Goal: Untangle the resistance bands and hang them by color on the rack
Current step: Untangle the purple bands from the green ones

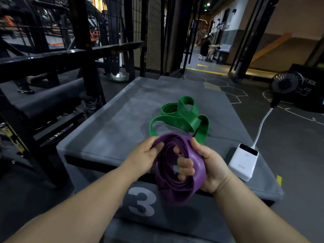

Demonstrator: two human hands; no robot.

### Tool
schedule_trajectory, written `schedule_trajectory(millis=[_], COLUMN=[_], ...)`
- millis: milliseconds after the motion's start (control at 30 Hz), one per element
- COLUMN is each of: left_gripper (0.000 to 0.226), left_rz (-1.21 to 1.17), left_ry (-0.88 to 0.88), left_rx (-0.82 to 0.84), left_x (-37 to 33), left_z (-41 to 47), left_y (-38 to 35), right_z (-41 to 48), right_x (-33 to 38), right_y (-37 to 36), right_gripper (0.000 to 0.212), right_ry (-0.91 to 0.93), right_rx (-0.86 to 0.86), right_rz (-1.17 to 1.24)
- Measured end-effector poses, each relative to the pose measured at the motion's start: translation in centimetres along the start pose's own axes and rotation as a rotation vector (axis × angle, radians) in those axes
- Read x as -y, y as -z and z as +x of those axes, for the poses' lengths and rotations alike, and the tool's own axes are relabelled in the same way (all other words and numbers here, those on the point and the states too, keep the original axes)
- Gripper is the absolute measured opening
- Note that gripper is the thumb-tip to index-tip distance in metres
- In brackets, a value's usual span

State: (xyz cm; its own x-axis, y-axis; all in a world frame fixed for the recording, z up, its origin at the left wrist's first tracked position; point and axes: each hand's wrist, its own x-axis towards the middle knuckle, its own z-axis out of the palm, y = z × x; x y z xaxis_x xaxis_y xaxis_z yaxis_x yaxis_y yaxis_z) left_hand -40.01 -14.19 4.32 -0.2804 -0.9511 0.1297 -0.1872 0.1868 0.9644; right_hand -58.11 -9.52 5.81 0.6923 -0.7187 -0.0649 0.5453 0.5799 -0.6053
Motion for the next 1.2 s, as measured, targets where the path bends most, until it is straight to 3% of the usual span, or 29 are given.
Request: schedule_trajectory(millis=[67,200,333,433,567,667,767,833,900,1200], left_gripper=[0.018,0.032,0.046,0.038,0.046,0.031,0.021,0.025,0.033,0.024], left_rz=[-0.220,-0.434,-0.606,-0.587,-0.630,-0.580,-0.290,-0.019,0.095,-0.372], left_ry=[0.091,0.242,0.219,0.201,0.186,0.171,0.064,-0.041,-0.088,0.161], left_rx=[0.031,0.203,0.344,0.319,0.449,0.402,0.283,0.234,0.225,0.408], left_x=[-0.5,-0.6,-0.2,-0.5,-0.4,-0.6,-0.8,-0.8,-0.9,-0.9], left_z=[-0.3,-0.4,-0.4,-0.4,-0.7,-0.8,-0.8,-0.6,-0.7,-1.1], left_y=[-0.1,0.4,1.1,0.9,0.9,0.6,0.4,0.4,0.3,0.4], right_z=[0.0,-0.4,-0.5,-0.6,-0.6,-0.7,-0.9,-1.0,-1.0,-1.2], right_x=[0.1,0.4,0.4,0.2,0.3,0.4,0.8,1.1,1.2,1.4], right_y=[0.1,0.5,0.6,0.9,1.2,1.4,1.7,2.0,2.1,2.8], right_gripper=[0.043,0.043,0.045,0.045,0.045,0.045,0.046,0.047,0.046,0.043], right_ry=[-0.006,-0.031,-0.043,-0.073,-0.098,-0.105,-0.084,-0.074,-0.070,-0.088], right_rx=[0.035,0.106,0.166,0.184,0.209,0.210,0.170,0.136,0.113,0.071], right_rz=[-0.020,-0.060,-0.120,-0.155,-0.180,-0.180,-0.171,-0.177,-0.201,-0.280])
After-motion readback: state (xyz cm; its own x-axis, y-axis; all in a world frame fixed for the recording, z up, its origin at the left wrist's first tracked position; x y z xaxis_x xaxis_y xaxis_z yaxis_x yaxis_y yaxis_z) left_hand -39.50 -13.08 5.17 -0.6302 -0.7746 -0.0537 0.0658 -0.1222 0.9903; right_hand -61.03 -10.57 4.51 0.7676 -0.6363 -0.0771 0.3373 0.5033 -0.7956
